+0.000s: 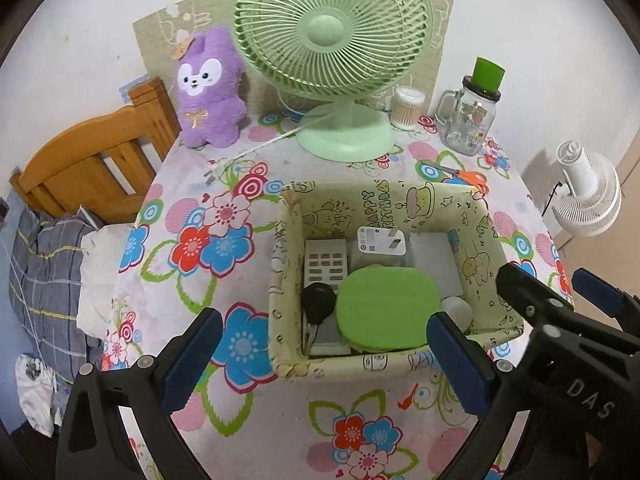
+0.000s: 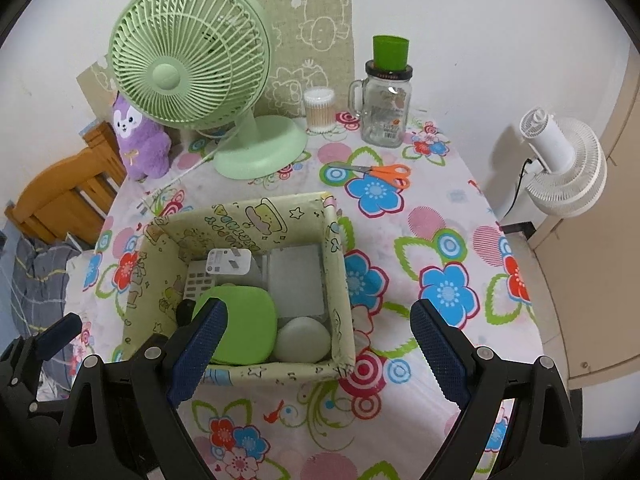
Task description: Organize rigid objects
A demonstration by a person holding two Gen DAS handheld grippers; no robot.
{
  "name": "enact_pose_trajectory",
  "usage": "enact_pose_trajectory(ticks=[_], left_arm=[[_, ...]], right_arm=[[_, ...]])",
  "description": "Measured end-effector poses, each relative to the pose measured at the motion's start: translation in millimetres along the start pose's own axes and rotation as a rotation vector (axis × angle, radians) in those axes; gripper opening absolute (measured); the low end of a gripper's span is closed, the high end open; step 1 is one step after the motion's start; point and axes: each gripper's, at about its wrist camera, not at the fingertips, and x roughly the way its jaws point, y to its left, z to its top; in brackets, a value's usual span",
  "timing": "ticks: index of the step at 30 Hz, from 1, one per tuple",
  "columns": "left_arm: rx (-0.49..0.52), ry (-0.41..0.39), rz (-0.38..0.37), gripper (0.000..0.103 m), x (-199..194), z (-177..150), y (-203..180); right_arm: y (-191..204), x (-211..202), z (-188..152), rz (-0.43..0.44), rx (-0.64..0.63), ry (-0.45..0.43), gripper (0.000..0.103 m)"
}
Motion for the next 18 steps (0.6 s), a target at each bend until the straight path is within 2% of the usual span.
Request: enact_pose_trajectory(ticks=[8,18], left_arm=[[-0.015,-0.026,-0.013,0.103,-25.1,-9.5,8.2],[0.033,-0.094,-0.028,0.103,-68.4,-16.8,12.6]], right_arm=[[-2.7,-26.3,-4.4,-0.012,-0.017,-0.041,0.094],[-6.1,-68.8,-11.1,-0.001,-0.048,-0.091,0.094]])
